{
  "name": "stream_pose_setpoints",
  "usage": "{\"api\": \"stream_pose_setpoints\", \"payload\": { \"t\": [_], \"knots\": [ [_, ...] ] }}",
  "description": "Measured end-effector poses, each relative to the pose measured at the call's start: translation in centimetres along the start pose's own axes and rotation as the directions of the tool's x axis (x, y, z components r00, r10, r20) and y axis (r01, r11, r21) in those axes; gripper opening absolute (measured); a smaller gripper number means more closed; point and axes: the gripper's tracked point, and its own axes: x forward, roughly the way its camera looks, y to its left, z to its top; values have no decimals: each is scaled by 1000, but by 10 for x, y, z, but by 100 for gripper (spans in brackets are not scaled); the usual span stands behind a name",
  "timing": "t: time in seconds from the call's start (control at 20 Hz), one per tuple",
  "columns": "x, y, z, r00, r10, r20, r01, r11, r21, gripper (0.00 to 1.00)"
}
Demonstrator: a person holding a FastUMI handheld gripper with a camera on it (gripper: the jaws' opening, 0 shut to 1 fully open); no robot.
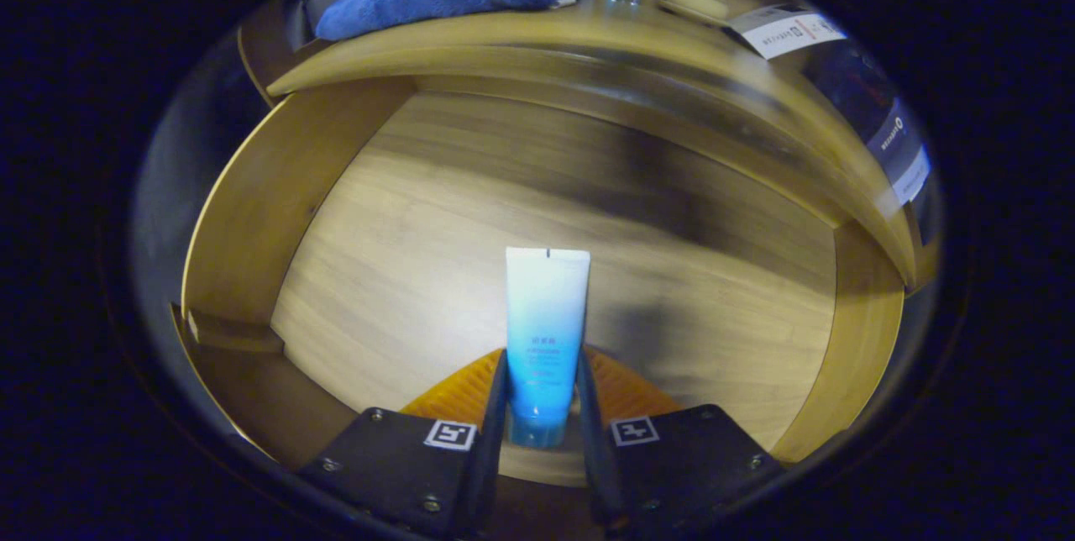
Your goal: Pull open the drawer, take out the items inside it, and place them on the countertop above the cabinet.
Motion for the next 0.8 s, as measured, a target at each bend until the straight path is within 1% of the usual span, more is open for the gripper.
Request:
{"api": "stream_pose_setpoints", "payload": {
  "t": [0.05, 0.15, 0.2, 0.3, 0.5, 0.7, 0.8],
  "knots": [
    [-1, -6, 2, 1000, -22, 15, 22, 1000, -10, 37],
    [-5, -16, 4, 999, -30, 44, 30, 1000, -1, 37],
    [-11, -18, 7, 998, -16, 64, 15, 1000, 23, 37],
    [-28, -18, 12, 994, 34, 107, -41, 997, 61, 37],
    [-71, -17, 19, 973, 133, 189, -154, 983, 101, 37],
    [-114, -20, 26, 945, 169, 280, -205, 973, 106, 37],
    [-131, -22, 35, 930, 170, 326, -216, 970, 112, 37]
  ]
}}
